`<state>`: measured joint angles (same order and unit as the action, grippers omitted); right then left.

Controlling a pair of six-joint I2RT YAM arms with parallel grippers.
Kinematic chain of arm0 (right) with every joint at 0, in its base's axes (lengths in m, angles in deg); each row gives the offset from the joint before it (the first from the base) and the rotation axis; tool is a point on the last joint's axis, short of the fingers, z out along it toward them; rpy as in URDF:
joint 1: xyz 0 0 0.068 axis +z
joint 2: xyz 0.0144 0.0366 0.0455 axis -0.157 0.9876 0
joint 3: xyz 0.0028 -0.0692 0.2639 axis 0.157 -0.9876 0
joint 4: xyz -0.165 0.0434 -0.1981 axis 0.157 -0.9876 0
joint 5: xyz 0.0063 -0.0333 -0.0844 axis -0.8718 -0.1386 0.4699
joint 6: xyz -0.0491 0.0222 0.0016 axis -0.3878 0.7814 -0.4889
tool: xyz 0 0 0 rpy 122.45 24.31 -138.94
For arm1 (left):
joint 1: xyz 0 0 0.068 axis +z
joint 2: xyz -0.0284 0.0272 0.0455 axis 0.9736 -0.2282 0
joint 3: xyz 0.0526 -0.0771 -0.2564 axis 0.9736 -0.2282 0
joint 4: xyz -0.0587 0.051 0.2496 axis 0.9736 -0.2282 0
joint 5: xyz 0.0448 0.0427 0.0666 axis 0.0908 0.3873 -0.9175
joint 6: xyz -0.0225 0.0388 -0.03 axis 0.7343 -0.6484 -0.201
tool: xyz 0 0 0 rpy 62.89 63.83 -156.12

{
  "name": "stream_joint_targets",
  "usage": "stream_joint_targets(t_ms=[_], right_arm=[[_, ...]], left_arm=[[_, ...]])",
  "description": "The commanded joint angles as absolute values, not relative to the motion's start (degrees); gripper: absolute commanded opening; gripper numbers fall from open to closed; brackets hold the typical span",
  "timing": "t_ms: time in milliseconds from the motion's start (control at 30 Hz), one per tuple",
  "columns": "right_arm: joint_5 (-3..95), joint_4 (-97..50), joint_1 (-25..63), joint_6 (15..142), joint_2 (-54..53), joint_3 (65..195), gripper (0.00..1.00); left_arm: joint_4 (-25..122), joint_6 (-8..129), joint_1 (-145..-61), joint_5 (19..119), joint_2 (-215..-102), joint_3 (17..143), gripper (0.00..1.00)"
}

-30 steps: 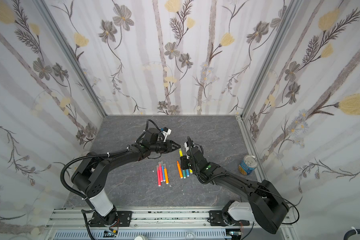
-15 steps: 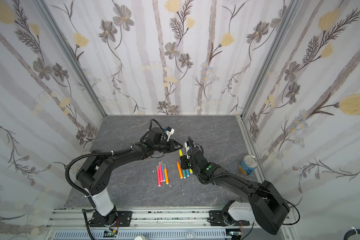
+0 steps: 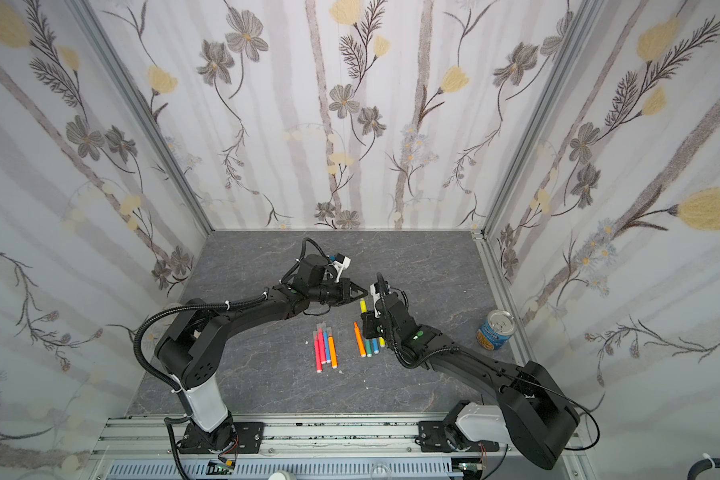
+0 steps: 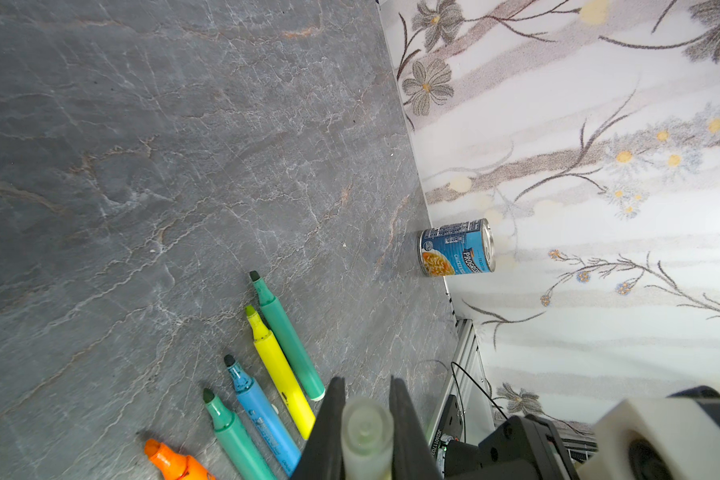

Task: Open the pen caps
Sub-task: 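Lift the yellow highlighter with the right gripper while the left grasps its clear cap, then pull the clear cap off the yellow highlighter with the left gripper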

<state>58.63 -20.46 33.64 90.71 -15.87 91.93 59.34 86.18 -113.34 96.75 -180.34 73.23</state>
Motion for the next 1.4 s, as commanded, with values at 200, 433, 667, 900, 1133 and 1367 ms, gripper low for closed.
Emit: stream_joint_targets(t_ms=[200,433,667,900,1133,1367], right_arm=[[58.14,-17.38,33.0,89.94,-14.39,93.05,0.31],[57.25,-16.93,32.49,89.14,-10.32,95.01,0.31],[56.55,-16.17,32.38,88.63,-8.73,96.14,0.07],[56.04,-16.93,32.43,88.46,-8.6,95.66,0.0],[55.14,-16.94,32.94,89.58,-9.8,92.85,0.0],[55.67,-15.11,35.53,91.45,-11.08,89.38,0.0]], left_arm=[[61.18,85.8,-113.61,97.87,-180.53,73.27,0.0],[61.04,85.71,-113.62,97.96,-180.07,73.39,0.0],[60.95,85.47,-113.55,97.92,-180.39,73.85,0.0],[59.01,83.17,-112.56,94.9,-180.28,74.66,0.0],[56.41,80.12,-110.48,91.58,-180.21,75.1,0.0],[56.28,79.61,-108.59,90.17,-180.89,74.84,0.0]])
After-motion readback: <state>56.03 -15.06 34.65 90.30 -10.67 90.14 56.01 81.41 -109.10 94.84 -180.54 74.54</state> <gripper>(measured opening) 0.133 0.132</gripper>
